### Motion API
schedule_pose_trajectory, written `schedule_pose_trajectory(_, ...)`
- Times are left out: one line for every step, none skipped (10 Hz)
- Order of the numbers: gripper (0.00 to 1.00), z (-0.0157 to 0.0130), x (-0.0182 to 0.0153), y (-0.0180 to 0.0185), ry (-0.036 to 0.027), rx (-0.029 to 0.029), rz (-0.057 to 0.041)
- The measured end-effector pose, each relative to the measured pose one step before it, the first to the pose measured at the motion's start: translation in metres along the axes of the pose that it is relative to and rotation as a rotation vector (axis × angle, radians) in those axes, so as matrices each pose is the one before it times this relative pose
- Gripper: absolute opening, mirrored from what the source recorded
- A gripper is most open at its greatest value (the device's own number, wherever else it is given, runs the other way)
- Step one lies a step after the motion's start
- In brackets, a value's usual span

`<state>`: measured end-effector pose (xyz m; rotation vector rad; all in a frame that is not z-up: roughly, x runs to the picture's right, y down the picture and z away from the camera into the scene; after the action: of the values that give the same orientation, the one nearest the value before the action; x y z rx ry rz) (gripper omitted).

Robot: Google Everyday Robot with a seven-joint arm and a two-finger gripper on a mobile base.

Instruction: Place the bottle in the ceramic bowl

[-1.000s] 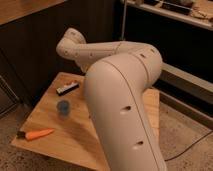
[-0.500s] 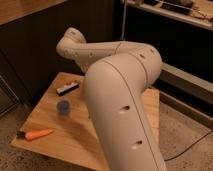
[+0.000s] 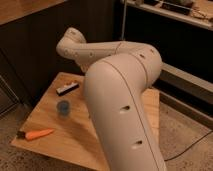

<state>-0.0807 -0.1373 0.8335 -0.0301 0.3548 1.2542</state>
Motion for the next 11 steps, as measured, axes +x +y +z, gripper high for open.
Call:
schedule_pose_trajectory(0.0,0.00021,-0.00046,-0.00043,-0.001,0.00029,0.00088)
schedule_pose_trajectory(0.0,0.00176,-0.0034,-0.00193,-0.01068,-0.00045,0.00815)
schedule_pose_trajectory(0.0,0.00166,-0.00271,-0.00226,-0.00812,0.00045,0.00848)
schedule_pose_trajectory(0.0,0.00493,-0.00707,-0.00697,-0.02241,0.0006,0.02427)
schedule_pose_trajectory(0.0,0.00302,-0.00345,-0.00246,-0.01285,-0.00353,0.01283)
schedule_pose_trajectory(0.0,0.00368,-0.00338,-0.00325,-0.01489,-0.00626,0.01704)
schedule_pose_trajectory(0.0,0.00501,-0.00193,-0.0018,-0.01641,-0.01366,0.02084)
schedule_pose_trajectory(0.0,0.00413,-0.00008,-0.00011,-0.0145,-0.01379,0.0147)
schedule_pose_trajectory(0.0,0.00333,0.00145,0.00062,-0.01227,-0.01316,0.00909)
schedule_pose_trajectory(0.0,0.00254,0.0021,0.00006,-0.00871,-0.01067,0.00571)
schedule_pose_trajectory(0.0,0.00328,0.00353,-0.00053,-0.01101,-0.01295,0.00521)
